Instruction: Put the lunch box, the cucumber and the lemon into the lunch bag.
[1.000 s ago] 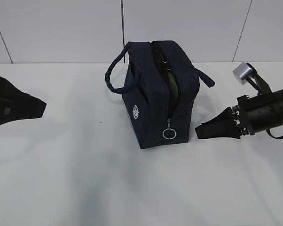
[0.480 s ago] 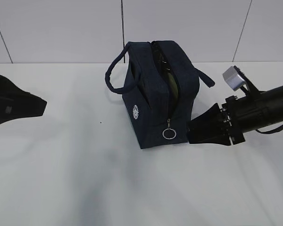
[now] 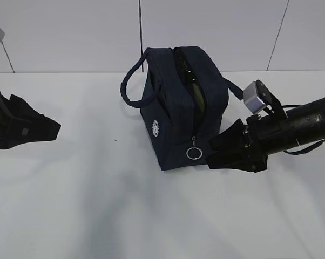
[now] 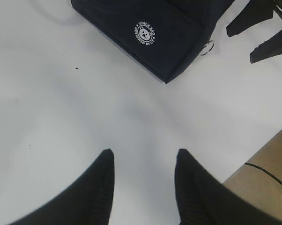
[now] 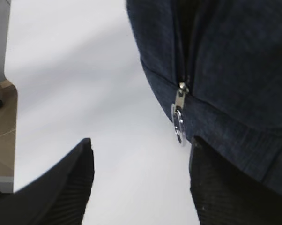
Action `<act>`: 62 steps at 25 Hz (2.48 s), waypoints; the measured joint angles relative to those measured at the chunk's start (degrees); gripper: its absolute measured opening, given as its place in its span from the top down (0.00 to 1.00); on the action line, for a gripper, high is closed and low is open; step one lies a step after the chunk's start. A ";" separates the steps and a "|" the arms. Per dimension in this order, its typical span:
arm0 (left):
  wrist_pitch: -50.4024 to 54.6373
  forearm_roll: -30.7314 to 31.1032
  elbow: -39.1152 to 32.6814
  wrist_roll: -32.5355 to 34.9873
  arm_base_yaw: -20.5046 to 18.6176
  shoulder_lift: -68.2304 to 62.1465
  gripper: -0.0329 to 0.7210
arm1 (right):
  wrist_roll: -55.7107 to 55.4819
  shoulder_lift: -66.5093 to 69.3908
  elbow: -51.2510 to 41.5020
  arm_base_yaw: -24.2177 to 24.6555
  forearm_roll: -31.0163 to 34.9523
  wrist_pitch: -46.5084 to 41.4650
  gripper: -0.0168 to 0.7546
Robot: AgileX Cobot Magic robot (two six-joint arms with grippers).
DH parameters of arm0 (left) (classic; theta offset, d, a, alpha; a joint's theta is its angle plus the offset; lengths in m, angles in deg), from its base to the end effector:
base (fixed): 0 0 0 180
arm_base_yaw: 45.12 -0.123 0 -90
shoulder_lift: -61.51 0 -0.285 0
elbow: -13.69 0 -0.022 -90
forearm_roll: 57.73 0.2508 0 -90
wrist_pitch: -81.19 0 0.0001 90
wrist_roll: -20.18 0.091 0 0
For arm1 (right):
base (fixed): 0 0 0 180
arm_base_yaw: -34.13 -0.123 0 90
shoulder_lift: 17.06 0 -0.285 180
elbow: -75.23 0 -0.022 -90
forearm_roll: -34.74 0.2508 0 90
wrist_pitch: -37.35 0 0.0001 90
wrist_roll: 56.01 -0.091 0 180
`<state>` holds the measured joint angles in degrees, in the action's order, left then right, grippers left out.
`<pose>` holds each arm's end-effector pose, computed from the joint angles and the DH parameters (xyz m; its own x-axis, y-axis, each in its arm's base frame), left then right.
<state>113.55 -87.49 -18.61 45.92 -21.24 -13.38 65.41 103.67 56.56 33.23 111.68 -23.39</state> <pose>0.2029 -0.1163 0.2819 -0.6582 0.2907 -0.6945 0.5586 0.8070 -0.1916 0.3396 0.0827 0.1465 -0.2845 -0.4456 -0.8488 -0.9460 0.2737 0.1735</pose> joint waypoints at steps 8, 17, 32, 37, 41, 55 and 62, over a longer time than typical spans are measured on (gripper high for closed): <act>-1.15 0.00 0.00 0.00 0.00 -0.03 0.55 | 2.39 3.23 0.00 -0.04 3.45 0.83 0.36; -2.03 0.00 0.00 0.00 0.00 -0.03 0.55 | 2.90 3.23 0.00 -0.26 5.73 0.96 0.36; -2.06 -0.40 0.00 0.00 0.00 -0.03 0.55 | 3.58 6.41 0.00 -2.28 8.31 0.85 0.36; -2.06 -0.40 0.00 0.03 0.00 -0.03 0.55 | 3.67 6.41 0.00 -2.28 9.40 -0.18 0.36; -2.16 -0.40 0.00 0.03 0.00 -0.03 0.55 | 3.67 6.41 0.00 -2.28 9.49 -0.37 0.36; -2.16 -0.40 0.00 0.03 0.00 -0.03 0.55 | 2.94 6.53 0.00 -2.28 9.90 -1.55 0.36; -2.16 -0.40 0.00 0.12 0.00 -0.03 0.55 | 2.94 6.65 0.00 -2.28 11.30 -1.55 0.36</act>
<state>111.39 -87.90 -18.61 46.04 -21.24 -13.42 68.35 110.32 56.56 30.95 122.99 -24.94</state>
